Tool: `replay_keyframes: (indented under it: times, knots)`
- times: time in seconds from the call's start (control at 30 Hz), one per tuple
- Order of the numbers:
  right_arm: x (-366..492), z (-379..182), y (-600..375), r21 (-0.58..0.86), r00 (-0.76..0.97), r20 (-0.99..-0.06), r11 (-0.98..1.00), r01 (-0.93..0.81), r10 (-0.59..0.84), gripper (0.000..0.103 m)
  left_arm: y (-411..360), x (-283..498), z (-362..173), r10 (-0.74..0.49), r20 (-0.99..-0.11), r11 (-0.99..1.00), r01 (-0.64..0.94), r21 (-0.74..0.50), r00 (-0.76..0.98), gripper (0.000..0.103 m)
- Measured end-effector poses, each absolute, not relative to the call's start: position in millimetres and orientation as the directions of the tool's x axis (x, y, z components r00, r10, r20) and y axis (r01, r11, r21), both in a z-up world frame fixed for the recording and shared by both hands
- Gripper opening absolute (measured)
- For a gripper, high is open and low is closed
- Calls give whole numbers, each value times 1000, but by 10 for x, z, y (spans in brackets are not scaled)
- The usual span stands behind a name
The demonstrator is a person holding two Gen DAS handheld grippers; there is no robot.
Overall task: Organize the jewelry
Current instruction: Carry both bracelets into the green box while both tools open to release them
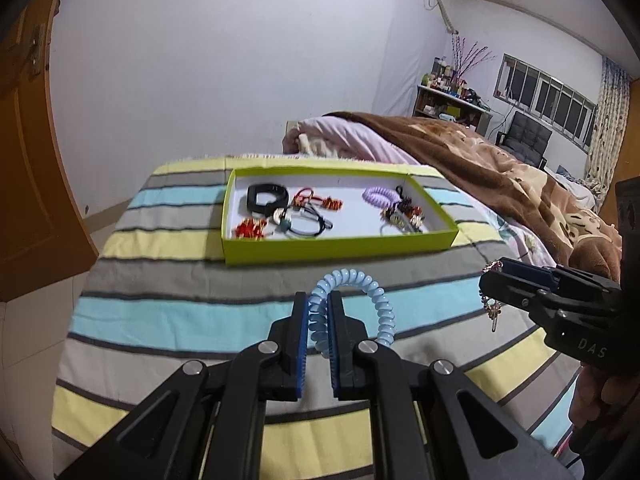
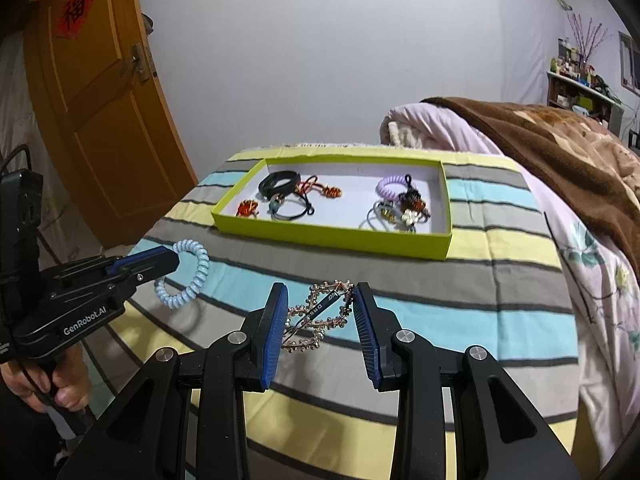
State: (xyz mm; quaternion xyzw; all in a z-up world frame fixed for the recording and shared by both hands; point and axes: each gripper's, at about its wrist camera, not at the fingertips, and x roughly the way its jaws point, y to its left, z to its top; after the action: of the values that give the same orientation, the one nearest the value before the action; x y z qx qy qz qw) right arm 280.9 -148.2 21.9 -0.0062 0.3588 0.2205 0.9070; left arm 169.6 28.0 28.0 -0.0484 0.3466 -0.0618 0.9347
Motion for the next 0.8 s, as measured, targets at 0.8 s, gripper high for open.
replay_keyframes:
  times: [0.8]
  knots:
    - [3649, 311, -1322, 96, 656, -649, 897, -431, 385, 35, 314, 2563, 430, -135, -622, 991, 94, -98, 772, 9]
